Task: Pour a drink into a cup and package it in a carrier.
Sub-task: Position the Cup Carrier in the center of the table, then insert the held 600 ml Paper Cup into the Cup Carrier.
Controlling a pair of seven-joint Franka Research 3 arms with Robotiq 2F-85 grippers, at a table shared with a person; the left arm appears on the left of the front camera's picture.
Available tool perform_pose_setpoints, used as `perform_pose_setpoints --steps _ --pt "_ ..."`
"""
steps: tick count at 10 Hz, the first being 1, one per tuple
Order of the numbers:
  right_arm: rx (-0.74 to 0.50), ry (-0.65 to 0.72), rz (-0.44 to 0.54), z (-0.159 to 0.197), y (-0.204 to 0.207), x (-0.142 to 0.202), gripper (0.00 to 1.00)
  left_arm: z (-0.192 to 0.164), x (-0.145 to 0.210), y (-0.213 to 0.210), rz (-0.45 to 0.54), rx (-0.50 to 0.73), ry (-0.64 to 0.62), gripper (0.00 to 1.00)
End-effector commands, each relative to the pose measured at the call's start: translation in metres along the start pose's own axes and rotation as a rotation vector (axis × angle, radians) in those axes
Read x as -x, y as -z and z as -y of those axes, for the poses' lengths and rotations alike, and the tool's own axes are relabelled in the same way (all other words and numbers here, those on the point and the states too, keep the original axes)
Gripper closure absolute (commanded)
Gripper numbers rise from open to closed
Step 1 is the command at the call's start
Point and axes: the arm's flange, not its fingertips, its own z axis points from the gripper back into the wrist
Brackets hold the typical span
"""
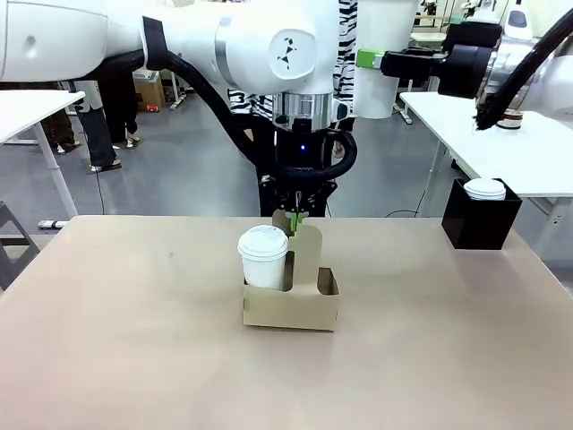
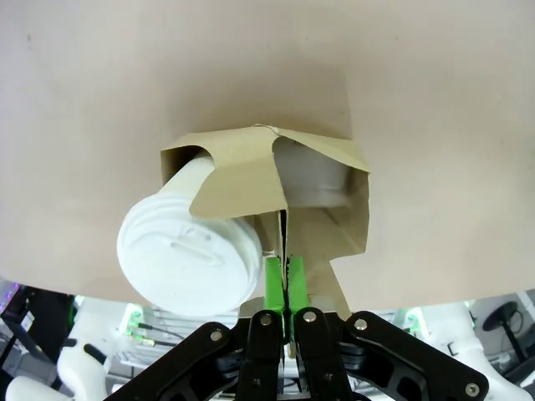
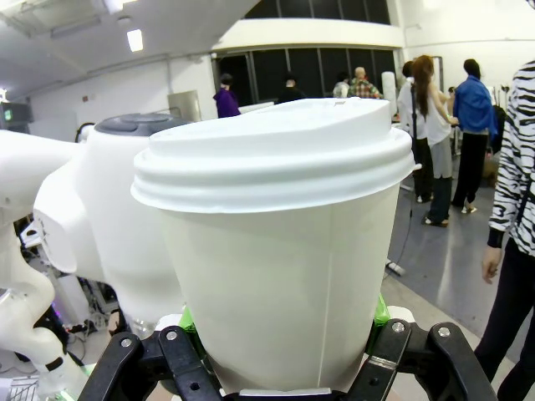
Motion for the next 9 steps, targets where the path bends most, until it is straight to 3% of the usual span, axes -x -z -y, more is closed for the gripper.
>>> perform_pose_setpoints --steps 1,2,3,7,8,9 --pt "0.013 -0.008 0.005 0.001 0.004 -0.004 0.2 -0.008 0.023 0.02 0.066 0.009 -0.057 0.98" --pt "0.013 -0.008 0.005 0.001 0.004 -0.004 0.2 -0.011 0.037 0.022 0.068 -0.011 -0.016 0.98" --pt "0.013 -0.008 0.005 0.001 0.004 -0.004 0.2 0.003 0.007 0.005 0.016 0.009 -0.011 0.98" --pt "0.013 -0.008 0.005 0.001 0.004 -0.004 0.2 0.003 0.007 0.005 0.016 0.009 -0.011 0.98" --pt "0.013 -0.008 0.005 0.001 0.004 -0.004 0.2 0.005 0.01 0.003 0.023 0.014 -0.012 0.39" --pt "0.013 -0.008 0.005 0.001 0.004 -0.004 0.2 -0.009 0.013 -0.008 0.008 0.034 -0.001 0.38"
